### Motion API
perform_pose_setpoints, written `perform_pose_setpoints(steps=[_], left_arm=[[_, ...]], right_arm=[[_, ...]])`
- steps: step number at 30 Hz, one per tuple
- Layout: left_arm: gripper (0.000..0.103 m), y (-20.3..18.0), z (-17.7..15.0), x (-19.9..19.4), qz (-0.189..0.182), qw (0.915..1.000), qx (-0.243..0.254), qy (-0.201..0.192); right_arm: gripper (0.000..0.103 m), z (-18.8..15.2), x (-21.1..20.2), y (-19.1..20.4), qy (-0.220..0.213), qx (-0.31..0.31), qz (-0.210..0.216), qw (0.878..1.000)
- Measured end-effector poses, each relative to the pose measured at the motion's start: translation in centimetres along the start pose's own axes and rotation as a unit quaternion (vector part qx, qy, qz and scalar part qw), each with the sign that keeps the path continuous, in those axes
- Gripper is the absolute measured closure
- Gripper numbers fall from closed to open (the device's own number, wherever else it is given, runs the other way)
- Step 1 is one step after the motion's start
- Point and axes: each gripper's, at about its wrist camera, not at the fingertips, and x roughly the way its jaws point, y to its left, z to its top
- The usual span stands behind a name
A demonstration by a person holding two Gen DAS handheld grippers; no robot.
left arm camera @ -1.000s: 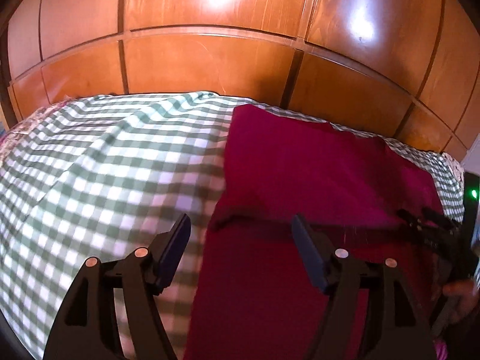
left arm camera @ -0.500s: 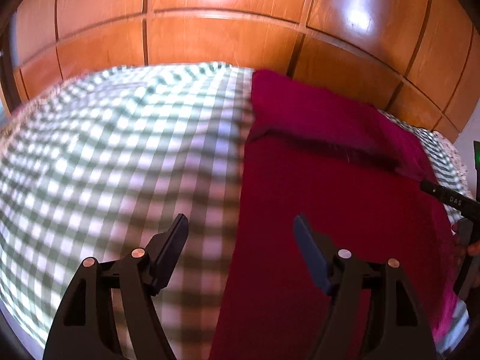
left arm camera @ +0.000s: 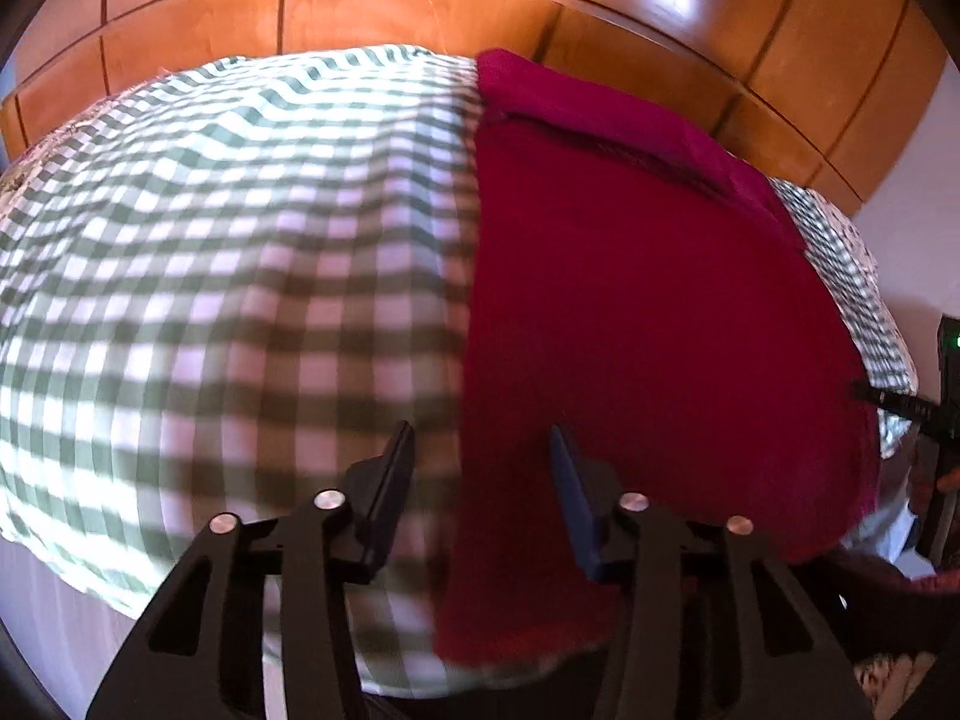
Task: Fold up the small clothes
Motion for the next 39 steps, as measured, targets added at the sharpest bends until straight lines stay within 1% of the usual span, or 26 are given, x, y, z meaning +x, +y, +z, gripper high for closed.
perform_pose_setpoints(steps=[2,4,5,7,8,9,10,12,14,16,18,22,23,24,25,26,27,28,29,30,31,32,33,35,37,39], left_arm=[[0.079,-0.4,-0.6,0.0,-0.010,0.9999,0.004,0.009],[0.088,-1.1,-0.9,0.2,-0.012,0.9996,0.016,0.018],[0.091,-1.4,-0.9,0.3,-0.013,0.9996,0.019,0.019],[0.092,-1.5,-0.5,0.2,-0.024,0.9994,0.016,0.020],[0.093,-1.4,-0.1,-0.2,-0.039,0.9990,0.008,0.018],[0.093,-1.4,0.6,-0.6,-0.052,0.9985,0.003,0.015],[0.093,-1.3,1.1,-1.1,-0.067,0.9977,-0.004,0.009],[0.094,-0.9,2.7,-2.1,-0.108,0.9937,-0.028,-0.007],[0.094,-0.7,4.5,-2.8,-0.139,0.9890,-0.044,-0.025],[0.094,-0.5,6.8,-2.7,-0.157,0.9853,-0.055,-0.041],[0.095,-0.6,9.6,-1.5,-0.169,0.9822,-0.066,-0.049],[0.096,-0.4,14.3,2.1,-0.157,0.9826,-0.090,-0.044],[0.097,-0.3,15.6,3.2,-0.140,0.9841,-0.101,-0.043],[0.097,-0.3,16.3,4.0,-0.138,0.9841,-0.104,-0.040],[0.093,-0.2,17.4,5.0,-0.139,0.9837,-0.108,-0.036],[0.083,0.0,18.1,5.6,-0.133,0.9835,-0.117,-0.035],[0.074,0.5,18.6,6.2,-0.117,0.9835,-0.133,-0.036],[0.064,0.9,18.8,6.5,-0.110,0.9829,-0.143,-0.039],[0.060,1.5,19.0,6.8,-0.105,0.9814,-0.154,-0.044],[0.058,1.8,19.2,7.1,-0.101,0.9811,-0.159,-0.044],[0.052,2.4,18.9,7.1,-0.094,0.9812,-0.163,-0.043],[0.046,2.9,18.3,7.0,-0.088,0.9812,-0.166,-0.044],[0.045,3.5,17.6,6.9,-0.085,0.9809,-0.169,-0.044],[0.043,4.3,16.1,6.9,-0.089,0.9812,-0.168,-0.034],[0.042,4.4,14.4,7.0,-0.093,0.9836,-0.152,-0.026],[0.042,4.1,12.6,6.9,-0.105,0.9848,-0.136,-0.026]], right_arm=[[0.021,-2.2,-0.7,0.4,0.021,-0.012,0.014,1.000],[0.037,-3.6,-1.0,0.8,0.043,-0.011,0.041,0.998],[0.042,-4.1,-1.0,0.9,0.055,-0.007,0.057,0.997],[0.066,-4.4,-0.8,1.0,0.065,-0.004,0.066,0.996],[0.071,-4.3,-0.8,1.0,0.066,0.000,0.068,0.996],[0.086,-3.7,-1.0,0.6,0.065,0.013,0.083,0.994],[0.092,-3.2,-1.4,0.3,0.059,0.024,0.099,0.993],[0.092,-1.8,-2.8,-0.1,0.027,0.042,0.128,0.991],[0.093,-0.3,-3.6,-0.5,0.002,0.058,0.146,0.988],[0.093,1.5,-3.8,-1.0,-0.020,0.074,0.157,0.985],[0.093,2.9,-3.3,-1.4,-0.035,0.086,0.153,0.984],[0.093,5.8,-1.3,-2.5,-0.039,0.107,0.133,0.985],[0.093,6.7,-0.7,-2.8,-0.039,0.112,0.123,0.985],[0.093,7.5,-0.1,-2.6,-0.039,0.114,0.120,0.985],[0.093,8.2,0.3,-2.8,-0.040,0.116,0.119,0.985],[0.093,9.0,0.7,-3.0,-0.043,0.119,0.122,0.984],[0.090,9.5,0.7,-3.0,-0.044,0.122,0.127,0.983],[0.080,10.1,0.8,-3.3,-0.043,0.128,0.137,0.981],[0.072,10.6,0.8,-3.7,-0.046,0.138,0.156,0.977],[0.050,10.6,0.7,-3.8,-0.052,0.146,0.173,0.973],[0.031,10.4,0.3,-3.9,-0.057,0.151,0.181,0.970],[0.024,10.4,-0.1,-4.0,-0.066,0.154,0.180,0.969],[0.014,10.1,-0.7,-4.1,-0.079,0.153,0.165,0.971],[0.011,9.6,-1.2,-4.6,-0.087,0.155,0.157,0.971],[0.011,8.3,-1.3,-5.6,-0.072,0.169,0.154,0.971],[0.010,6.5,-1.3,-5.9,-0.055,0.162,0.149,0.974]])
